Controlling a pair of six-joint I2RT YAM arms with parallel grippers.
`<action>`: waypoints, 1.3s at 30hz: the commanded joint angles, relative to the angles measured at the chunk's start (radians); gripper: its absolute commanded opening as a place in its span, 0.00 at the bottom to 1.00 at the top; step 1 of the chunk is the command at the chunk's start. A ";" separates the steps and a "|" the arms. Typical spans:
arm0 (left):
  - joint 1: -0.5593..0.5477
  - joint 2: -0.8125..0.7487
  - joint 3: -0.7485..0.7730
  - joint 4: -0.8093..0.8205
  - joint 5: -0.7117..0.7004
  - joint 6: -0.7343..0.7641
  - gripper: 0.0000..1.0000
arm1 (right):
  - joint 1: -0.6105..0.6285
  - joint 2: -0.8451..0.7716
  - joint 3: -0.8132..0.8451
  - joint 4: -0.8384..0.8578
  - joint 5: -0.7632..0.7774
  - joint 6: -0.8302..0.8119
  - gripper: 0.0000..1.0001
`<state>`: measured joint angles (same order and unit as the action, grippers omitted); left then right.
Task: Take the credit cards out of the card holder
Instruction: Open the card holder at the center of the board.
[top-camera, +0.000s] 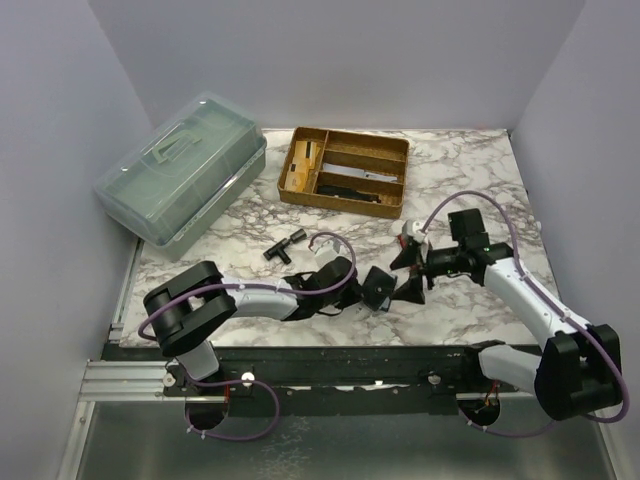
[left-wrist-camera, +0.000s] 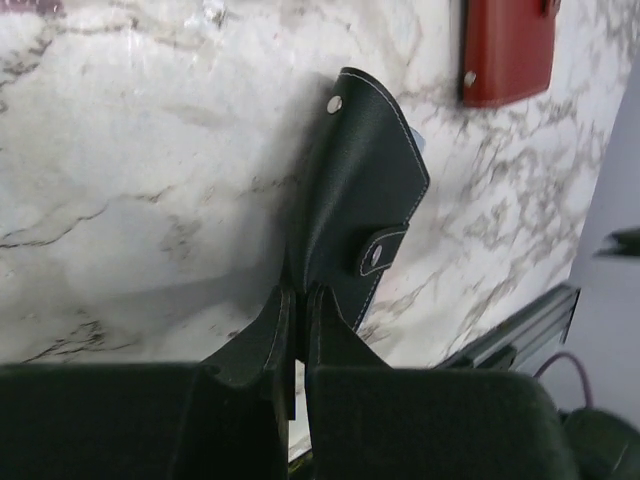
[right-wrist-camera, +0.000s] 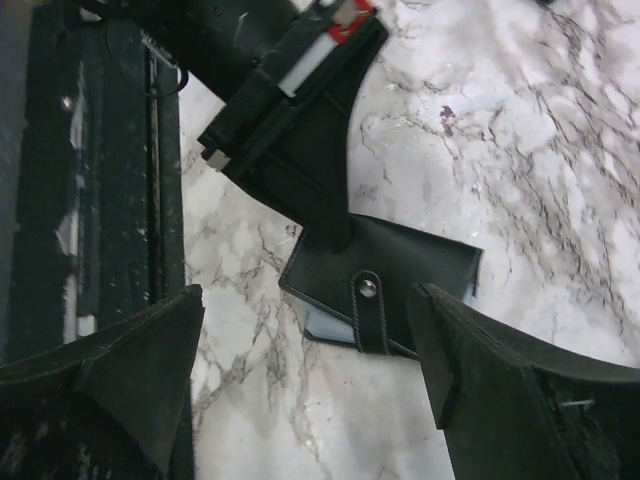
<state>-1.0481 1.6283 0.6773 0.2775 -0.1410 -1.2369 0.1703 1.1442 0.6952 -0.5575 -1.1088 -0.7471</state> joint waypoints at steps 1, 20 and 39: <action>-0.042 0.039 0.155 -0.260 -0.230 -0.173 0.00 | 0.113 0.019 -0.016 0.065 0.174 -0.207 0.91; -0.095 0.064 0.158 -0.262 -0.245 -0.164 0.00 | 0.245 0.247 -0.057 0.277 0.306 -0.310 0.62; -0.096 0.022 0.092 -0.172 -0.220 -0.165 0.00 | 0.253 0.341 -0.036 0.305 0.351 -0.232 0.35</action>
<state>-1.1343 1.6794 0.7959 0.0868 -0.3664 -1.3872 0.4183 1.4525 0.6411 -0.2390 -0.8017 -0.9756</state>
